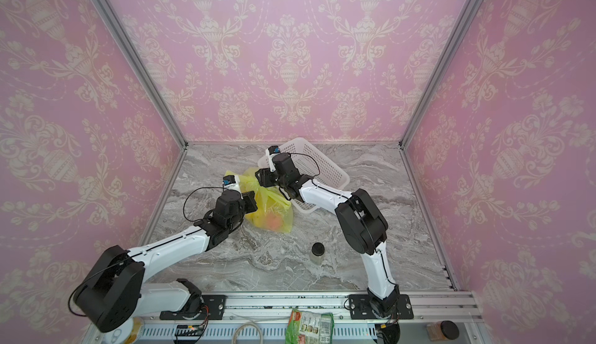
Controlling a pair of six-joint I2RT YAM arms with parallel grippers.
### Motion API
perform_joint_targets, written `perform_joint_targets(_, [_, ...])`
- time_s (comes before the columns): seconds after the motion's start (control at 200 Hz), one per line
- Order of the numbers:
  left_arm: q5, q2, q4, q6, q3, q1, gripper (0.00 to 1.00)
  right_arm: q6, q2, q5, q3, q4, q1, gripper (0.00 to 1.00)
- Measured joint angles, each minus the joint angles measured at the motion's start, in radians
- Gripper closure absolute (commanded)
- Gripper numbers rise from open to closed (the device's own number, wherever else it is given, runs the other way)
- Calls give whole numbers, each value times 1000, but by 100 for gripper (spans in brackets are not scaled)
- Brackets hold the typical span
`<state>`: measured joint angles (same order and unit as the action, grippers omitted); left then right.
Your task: Untie the knot of the plastic bag and take out the fruit
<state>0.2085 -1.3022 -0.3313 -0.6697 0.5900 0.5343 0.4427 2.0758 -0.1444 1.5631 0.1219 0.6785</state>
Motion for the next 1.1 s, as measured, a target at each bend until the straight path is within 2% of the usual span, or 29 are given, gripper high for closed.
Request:
perform_joint_targets(0.06, [0,6,10,11,4,0,100,-3,16,-8,18,-13,1,95])
perform_joint_targets(0.095, [1,14,15,19,4,0,100,-2,16,-7,17,-24,2,100])
perform_joint_targets(0.23, [21,66,29,33,3,-1,100,-4,-2,32,-21,-8,5,100])
perform_joint_targets(0.395, [51,155,33,36,-29,-17,100,11,-93,92,-173,68,5,100])
perform_joint_targets(0.696, [32,305,45,4,-125,-192,100,68,-294,200,-417,238,21,100])
perform_joint_targets(1.101, [34,400,64,-32,-180,-226,100,86,-408,541,-653,445,140,100])
